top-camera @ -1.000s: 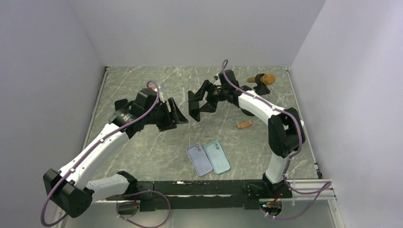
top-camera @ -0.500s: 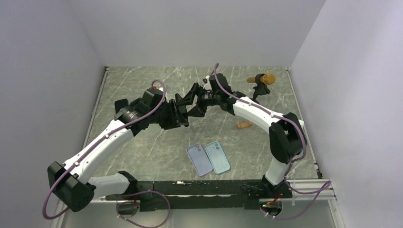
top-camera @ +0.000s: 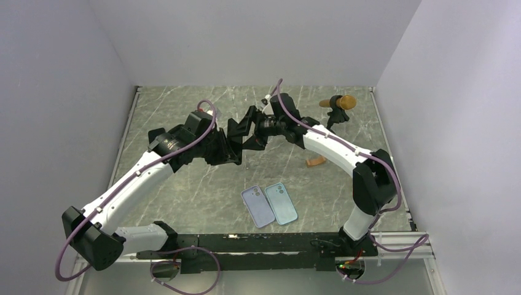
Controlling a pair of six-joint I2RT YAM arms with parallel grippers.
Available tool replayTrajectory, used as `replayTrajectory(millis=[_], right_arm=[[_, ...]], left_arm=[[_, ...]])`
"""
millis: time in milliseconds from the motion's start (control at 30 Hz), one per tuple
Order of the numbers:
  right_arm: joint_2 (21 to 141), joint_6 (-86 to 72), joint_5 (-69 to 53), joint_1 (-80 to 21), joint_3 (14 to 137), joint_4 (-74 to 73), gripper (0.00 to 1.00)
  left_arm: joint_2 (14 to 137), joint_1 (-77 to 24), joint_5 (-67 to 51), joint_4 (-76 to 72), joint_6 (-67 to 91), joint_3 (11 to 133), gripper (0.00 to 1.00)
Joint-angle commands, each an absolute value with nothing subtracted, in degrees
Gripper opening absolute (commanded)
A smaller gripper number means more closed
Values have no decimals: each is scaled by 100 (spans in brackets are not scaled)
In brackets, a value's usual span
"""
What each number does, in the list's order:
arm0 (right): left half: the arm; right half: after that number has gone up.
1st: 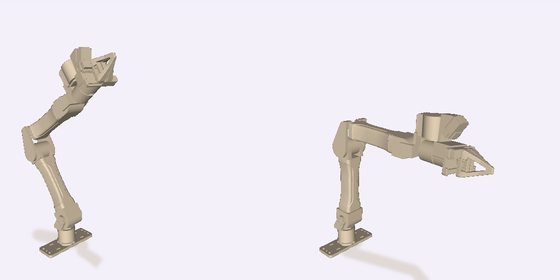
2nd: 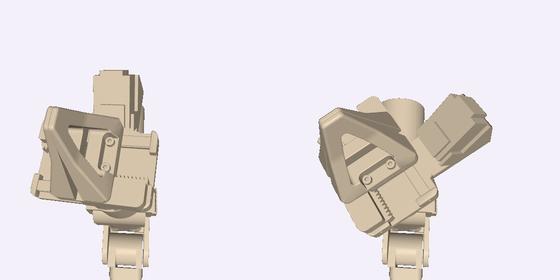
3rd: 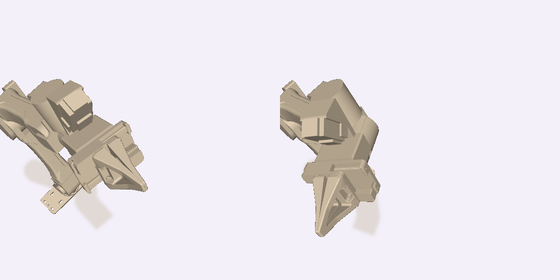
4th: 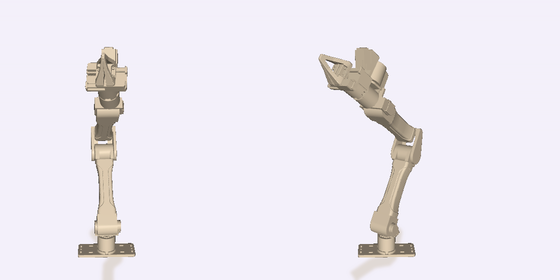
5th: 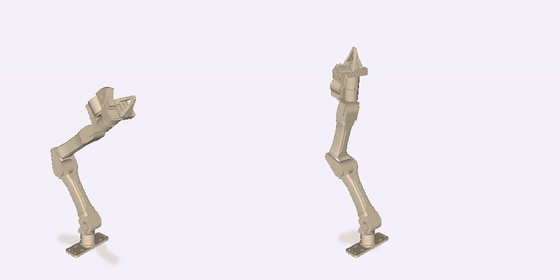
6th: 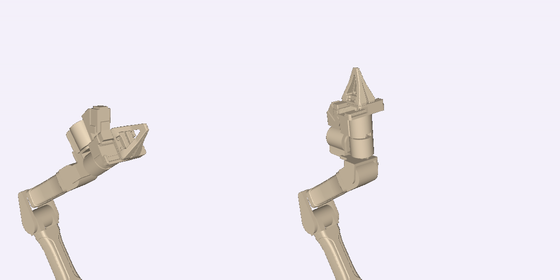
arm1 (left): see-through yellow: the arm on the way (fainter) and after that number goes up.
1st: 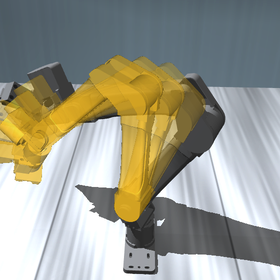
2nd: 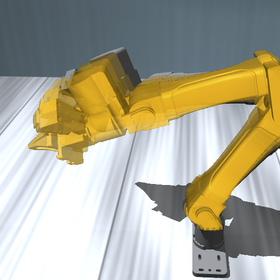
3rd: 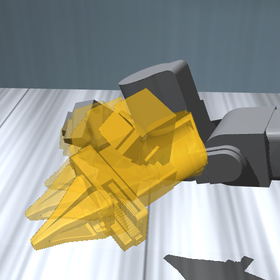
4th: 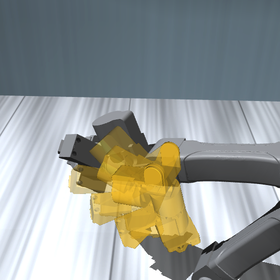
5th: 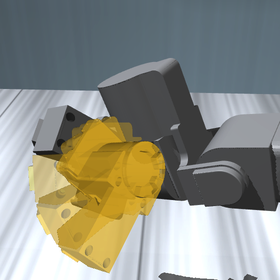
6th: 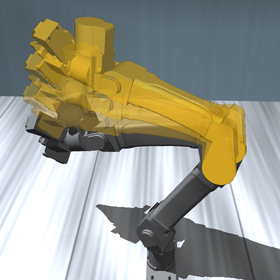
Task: Take the phone out of the phone case
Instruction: Adjust the phone.
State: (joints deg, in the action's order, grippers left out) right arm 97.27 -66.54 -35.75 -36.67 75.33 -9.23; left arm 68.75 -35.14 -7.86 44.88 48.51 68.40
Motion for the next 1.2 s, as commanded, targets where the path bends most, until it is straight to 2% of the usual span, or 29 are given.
replayTrajectory(millis=[0, 67, 100, 133, 200, 367, 500, 600, 667, 767, 900, 967, 1000, 1167], right_arm=[[9273, -5540, -3983, -3689, 8209, -1169, 54], [9285, -4944, -4147, -3582, 8367, -1420, 83], [9278, -4658, -4308, -3506, 8390, -1502, 93], [9246, -4393, -4447, -3423, 8389, -1612, 99], [9101, -3877, -4635, -3265, 8313, -1860, 100], [8073, -3266, -4165, -2898, 7653, -1974, 100], [7494, -4025, -5400, -2306, 6896, -361, 100], [7568, -5031, -6104, -2193, 6729, 773, 93], [7680, -5327, -6200, -2193, 6860, 958, 81], [7876, -5500, -6181, -2188, 7075, 952, 68], [8156, -5782, -6198, -2184, 7405, 884, 62], [8209, -6122, -6152, -2189, 7405, 1182, 55], [8233, -6300, -6139, -2184, 7397, 1398, 51], [8295, -7751, -6110, -2210, 7096, 3193, 44]], left_arm=[[6709, -3507, -925, 3953, 4476, 7137, 0], [6558, -3498, -1228, 3603, 4325, 7048, 0], [6472, -3486, -1406, 3420, 4265, 6994, 0], [6382, -3483, -1550, 3286, 4229, 6947, 0], [6202, -3449, -1876, 2992, 4195, 6827, 0], [5670, -3302, -2718, 1869, 4378, 6224, 0], [5369, -3098, -3390, 851, 4806, 5729, 0], [5273, -3037, -3751, 117, 5161, 5442, 0], [5248, -3030, -3900, -297, 5350, 5311, 0], [5224, -3024, -4066, -805, 5611, 5180, 0], [5243, -3021, -4209, -1209, 5810, 5114, 0], [5259, -3021, -4269, -1446, 5959, 5043, 0], [5263, -3025, -4290, -1534, 6038, 5018, 0], [5386, -3029, -4352, -1983, 6363, 4960, 0]])
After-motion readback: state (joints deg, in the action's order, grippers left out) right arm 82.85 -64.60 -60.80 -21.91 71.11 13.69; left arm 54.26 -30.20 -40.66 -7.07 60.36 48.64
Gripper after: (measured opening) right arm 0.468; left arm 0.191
